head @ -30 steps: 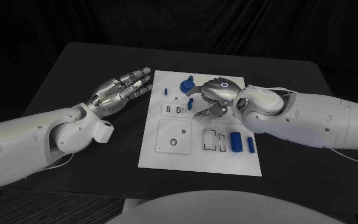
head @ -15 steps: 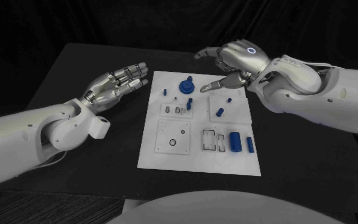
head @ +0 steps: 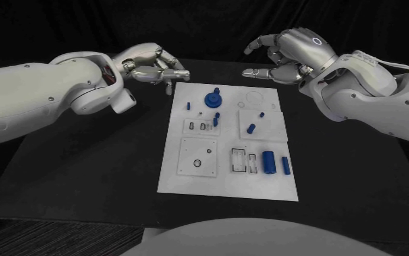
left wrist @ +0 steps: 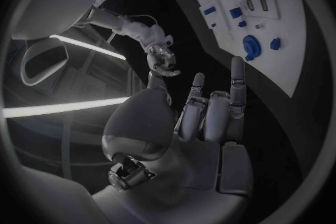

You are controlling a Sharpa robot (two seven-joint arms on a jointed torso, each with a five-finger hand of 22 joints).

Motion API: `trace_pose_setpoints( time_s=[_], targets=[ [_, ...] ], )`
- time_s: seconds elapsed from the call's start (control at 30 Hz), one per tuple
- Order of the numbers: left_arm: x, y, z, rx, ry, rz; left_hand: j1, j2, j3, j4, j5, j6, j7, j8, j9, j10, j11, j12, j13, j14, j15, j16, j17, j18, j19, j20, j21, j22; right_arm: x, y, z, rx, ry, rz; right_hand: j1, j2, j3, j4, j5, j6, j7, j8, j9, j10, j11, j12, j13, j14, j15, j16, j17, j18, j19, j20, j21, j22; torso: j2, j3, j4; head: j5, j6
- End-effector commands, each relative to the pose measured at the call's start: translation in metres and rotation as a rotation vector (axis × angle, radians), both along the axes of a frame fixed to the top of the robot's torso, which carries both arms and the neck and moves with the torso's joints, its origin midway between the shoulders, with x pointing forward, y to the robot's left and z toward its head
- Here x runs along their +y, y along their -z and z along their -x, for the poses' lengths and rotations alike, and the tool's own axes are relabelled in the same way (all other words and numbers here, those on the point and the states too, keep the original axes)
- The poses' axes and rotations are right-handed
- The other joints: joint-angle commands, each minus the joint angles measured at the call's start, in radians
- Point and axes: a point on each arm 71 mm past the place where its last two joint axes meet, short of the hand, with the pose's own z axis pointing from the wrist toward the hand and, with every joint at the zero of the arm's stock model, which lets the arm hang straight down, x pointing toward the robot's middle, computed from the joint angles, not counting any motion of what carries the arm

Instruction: Assemble the parts on the task board

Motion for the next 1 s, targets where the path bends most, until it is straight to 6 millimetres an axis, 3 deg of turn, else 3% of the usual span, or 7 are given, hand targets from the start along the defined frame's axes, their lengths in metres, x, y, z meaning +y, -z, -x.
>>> trace_pose_setpoints(
  time_s=[0.03, 0.13, 0.37, 0.43, 0.53, 0.73, 1.0],
  targets=[
    [-0.004, 0.009, -0.005, -0.036, -0.057, -0.309, -0.007, 0.003, 0.030, 0.007, 0.003, 0.030, -0.023, 0.082, 0.077, 0.125, -0.037, 0.010, 0.280, 0.144, -0.028, 0.019, 0.294, -0.026, 0.101, -0.032, 0.259, 0.282, -0.003, -0.005, 0.000, -0.036, 0.000, -0.054, -0.002, 0.015, 0.007, 0.002, 0.019, -0.011, 0.001, 0.006, 0.002, 0.105, 0.006, 0.004, 0.263, 0.095, 0.008, 0.001, 0.219, -0.007, 0.052, 0.005, 0.004, 0.221, -0.002, 0.0105, -0.0101, 0.005, -0.002],
    [-0.018, 0.011, -0.009, -0.015, -0.066, -0.398, -0.049, -0.003, 0.078, 0.007, 0.001, 0.043, -0.046, 0.161, 0.166, 0.125, -0.049, 0.010, 0.280, 0.144, -0.045, 0.019, 0.294, -0.061, 0.237, -0.047, 0.437, 0.536, -0.008, -0.004, 0.000, -0.039, 0.018, -0.062, 0.004, 0.022, 0.007, 0.001, 0.039, -0.013, 0.002, 0.013, 0.003, 0.105, 0.007, 0.004, 0.263, 0.095, 0.009, 0.001, 0.219, -0.007, 0.051, 0.006, 0.004, 0.220, 0.000, 0.0194, -0.0150, 0.005, -0.002],
    [-0.045, 0.019, -0.015, 0.061, -0.063, -0.570, -0.062, 0.015, 0.114, 0.003, 0.011, 0.064, -0.081, 0.259, 0.318, 0.125, -0.081, 0.010, 0.280, 0.144, -0.074, 0.019, 0.294, -0.079, 0.342, -0.068, 0.533, 0.690, -0.013, 0.000, 0.000, -0.023, 0.050, -0.067, 0.020, 0.033, 0.007, -0.002, 0.065, -0.013, 0.005, 0.025, 0.004, 0.105, 0.009, 0.004, 0.263, 0.094, 0.010, -0.001, 0.215, -0.006, 0.050, 0.007, 0.001, 0.219, 0.006, 0.0465, -0.0312, 0.007, -0.002],
    [-0.051, 0.020, -0.015, 0.074, -0.058, -0.599, -0.053, 0.018, 0.121, 0.000, 0.024, 0.062, -0.085, 0.262, 0.339, 0.125, -0.085, 0.010, 0.280, 0.144, -0.079, 0.019, 0.294, -0.082, 0.351, -0.071, 0.540, 0.703, -0.012, 0.001, 0.000, -0.017, 0.052, -0.067, 0.021, 0.034, 0.007, -0.002, 0.068, -0.014, 0.005, 0.025, 0.004, 0.105, 0.009, 0.004, 0.263, 0.094, 0.010, -0.003, 0.212, -0.005, 0.049, 0.007, -0.001, 0.218, 0.012, 0.0638, -0.0450, 0.012, -0.002],
    [-0.060, 0.022, -0.015, 0.093, -0.051, -0.644, -0.040, 0.020, 0.130, -0.001, 0.052, 0.065, -0.091, 0.268, 0.374, 0.125, -0.092, 0.010, 0.280, 0.144, -0.086, 0.019, 0.294, -0.085, 0.366, -0.078, 0.549, 0.722, -0.010, 0.002, 0.000, -0.009, 0.055, -0.067, 0.028, 0.037, 0.008, -0.003, 0.076, -0.014, 0.006, 0.028, 0.004, 0.105, 0.010, 0.004, 0.263, 0.093, 0.011, -0.004, 0.210, -0.005, 0.048, 0.008, -0.003, 0.218, 0.016, 0.0741, -0.0540, 0.018, -0.002],
    [-0.074, 0.027, -0.013, 0.133, -0.040, -0.743, 0.001, 0.038, 0.161, -0.013, 0.102, 0.075, -0.105, 0.267, 0.427, 0.125, -0.105, 0.010, 0.280, 0.144, -0.099, 0.019, 0.294, -0.087, 0.380, -0.090, 0.555, 0.739, -0.009, 0.003, 0.000, 0.011, 0.069, -0.066, 0.045, 0.042, 0.008, -0.003, 0.104, -0.011, 0.008, 0.036, 0.003, 0.105, 0.011, 0.004, 0.263, 0.093, 0.012, -0.005, 0.209, -0.005, 0.047, 0.009, -0.003, 0.218, 0.024, 0.0913, -0.0709, 0.036, -0.002],
    [-0.089, 0.030, -0.013, 0.151, -0.042, -0.815, 0.004, 0.039, 0.171, -0.012, 0.101, 0.089, -0.112, 0.261, 0.454, 0.125, -0.113, 0.010, 0.280, 0.144, -0.108, 0.019, 0.294, -0.093, 0.411, -0.098, 0.567, 0.765, -0.010, 0.007, 0.001, 0.044, 0.084, -0.058, 0.068, 0.047, 0.009, -0.005, 0.146, -0.012, 0.009, 0.041, 0.000, 0.105, 0.012, 0.004, 0.263, 0.092, 0.013, -0.007, 0.206, -0.004, 0.046, 0.010, -0.006, 0.217, 0.028, 0.1012, -0.0964, 0.078, -0.002]
  ],
)
